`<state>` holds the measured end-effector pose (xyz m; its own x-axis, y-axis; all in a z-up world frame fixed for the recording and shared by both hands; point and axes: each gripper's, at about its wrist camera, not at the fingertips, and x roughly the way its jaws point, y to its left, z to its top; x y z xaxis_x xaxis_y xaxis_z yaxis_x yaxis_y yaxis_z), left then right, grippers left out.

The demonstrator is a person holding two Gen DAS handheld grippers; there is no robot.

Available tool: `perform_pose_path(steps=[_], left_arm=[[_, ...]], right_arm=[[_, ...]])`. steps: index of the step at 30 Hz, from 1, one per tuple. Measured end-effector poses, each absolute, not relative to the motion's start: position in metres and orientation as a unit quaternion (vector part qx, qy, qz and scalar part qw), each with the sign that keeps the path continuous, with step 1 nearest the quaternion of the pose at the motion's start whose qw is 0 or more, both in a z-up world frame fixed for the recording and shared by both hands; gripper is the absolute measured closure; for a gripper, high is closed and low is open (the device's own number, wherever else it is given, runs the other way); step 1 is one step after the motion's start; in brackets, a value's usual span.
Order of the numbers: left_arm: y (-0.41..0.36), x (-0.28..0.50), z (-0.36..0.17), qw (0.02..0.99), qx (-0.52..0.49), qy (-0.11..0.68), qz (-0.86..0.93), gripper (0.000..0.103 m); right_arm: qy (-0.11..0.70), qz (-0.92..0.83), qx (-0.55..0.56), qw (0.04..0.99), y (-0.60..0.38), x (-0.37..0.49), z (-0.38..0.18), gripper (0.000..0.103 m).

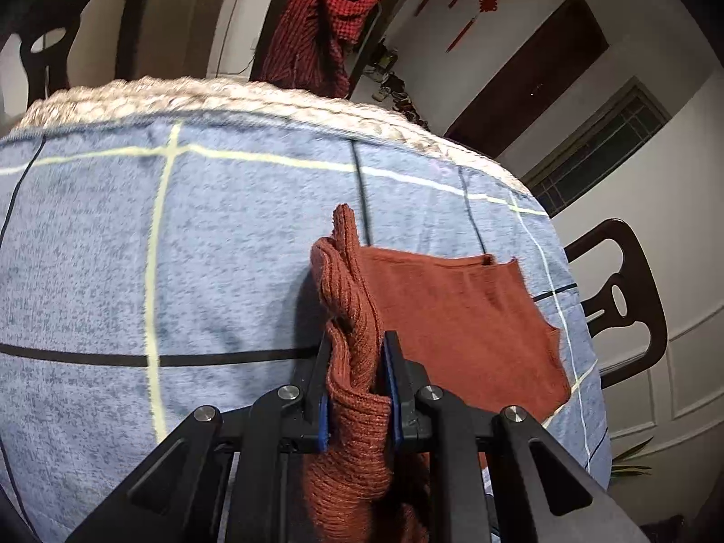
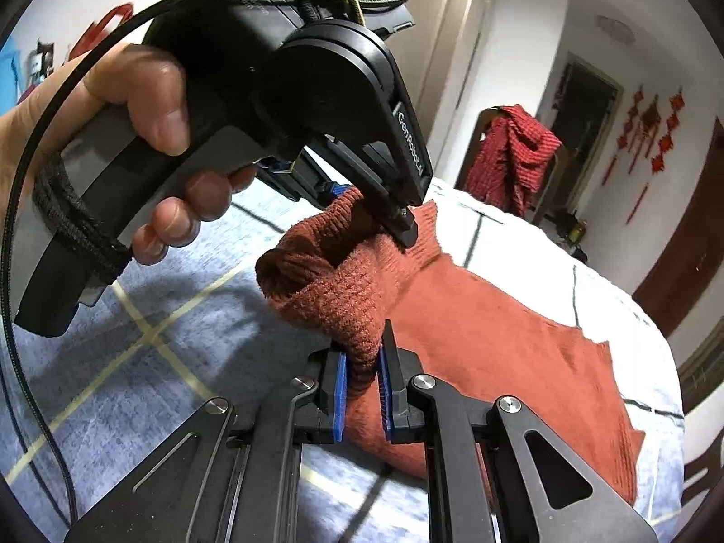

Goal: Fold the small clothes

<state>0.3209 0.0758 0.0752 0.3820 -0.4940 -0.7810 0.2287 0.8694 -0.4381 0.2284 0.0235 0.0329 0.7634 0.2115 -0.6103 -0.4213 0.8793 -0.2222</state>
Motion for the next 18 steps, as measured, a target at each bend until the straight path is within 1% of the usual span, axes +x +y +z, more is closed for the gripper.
perform_pose_path(steps=[18], left_arm=[[-0.023, 0.316, 0.106, 0.825, -0.096, 0.499, -0.248, 0.082]], right_arm=[[0.285, 0.128, -0.122, 0.942, -0.057, 0.210, 0.050, 0.092]])
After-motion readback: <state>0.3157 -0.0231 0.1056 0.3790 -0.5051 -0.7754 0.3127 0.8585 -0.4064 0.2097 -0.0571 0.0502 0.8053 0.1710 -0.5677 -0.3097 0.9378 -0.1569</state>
